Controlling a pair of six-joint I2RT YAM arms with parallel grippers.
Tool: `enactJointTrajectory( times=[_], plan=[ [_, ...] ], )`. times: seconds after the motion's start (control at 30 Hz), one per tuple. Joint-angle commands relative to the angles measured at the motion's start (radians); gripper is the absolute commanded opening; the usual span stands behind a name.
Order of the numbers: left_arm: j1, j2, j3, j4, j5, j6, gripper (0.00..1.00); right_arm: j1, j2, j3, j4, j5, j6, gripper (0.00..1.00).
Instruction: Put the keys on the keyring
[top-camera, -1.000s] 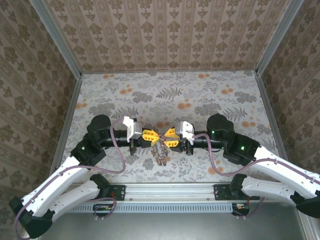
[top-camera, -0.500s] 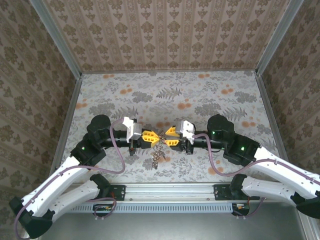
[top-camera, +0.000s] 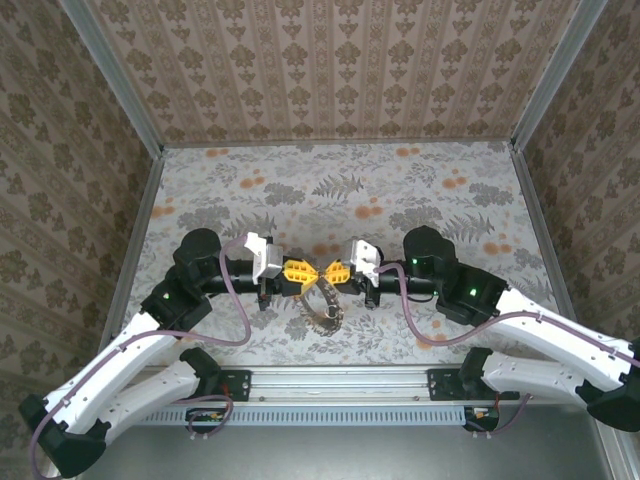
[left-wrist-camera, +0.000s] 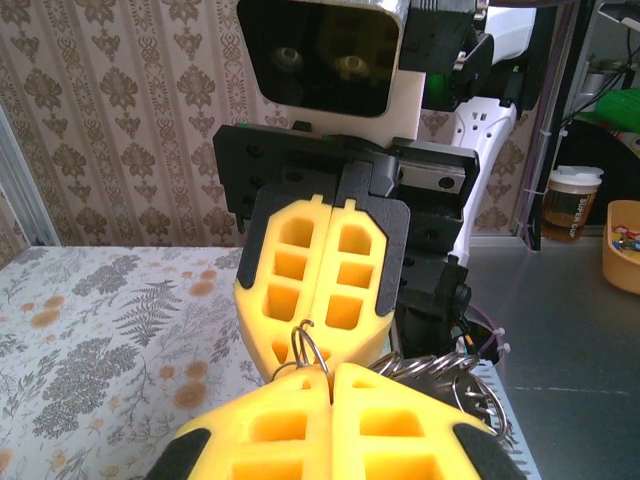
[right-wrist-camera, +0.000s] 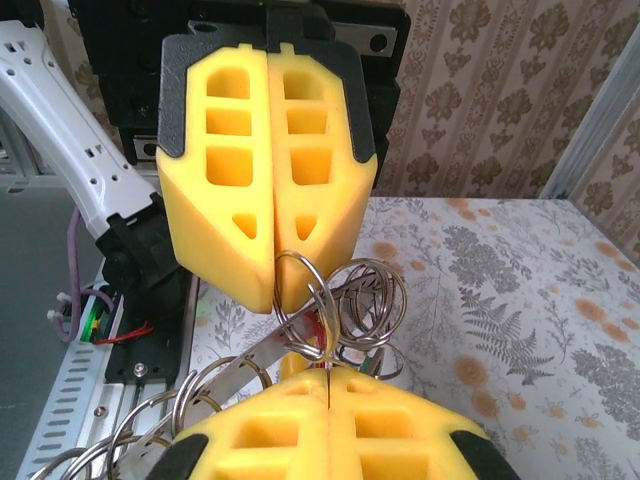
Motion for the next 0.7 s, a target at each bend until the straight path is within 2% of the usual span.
enactJointTrajectory(
  times=[0.0,0.27,0.47,0.53,0.67],
  plan=[
    [0.005,-0.016,0.001,0.077,0.047,-0.020,0.00,-0.005,0.017,0.019,-0.009,-0.031,0.001,0.00],
    [0.018,-0.032,-0.001,0.071,0.044,-0.021,0.00,-0.005,0.010,0.004,-0.009,-0.027,0.020,0.01],
    [0.032,-0.036,-0.021,0.078,0.028,-0.023,0.00,-0.007,-0.106,-0.002,-0.008,0.037,0.007,0.38],
    [0.036,-0.032,-0.024,0.088,0.036,-0.028,0.00,-0.010,-0.115,-0.001,-0.002,0.039,0.006,0.43],
    [0.037,-0.024,-0.012,0.086,0.050,-0.032,0.00,-0.011,-0.077,0.006,0.015,0.016,0.008,0.43]
  ],
)
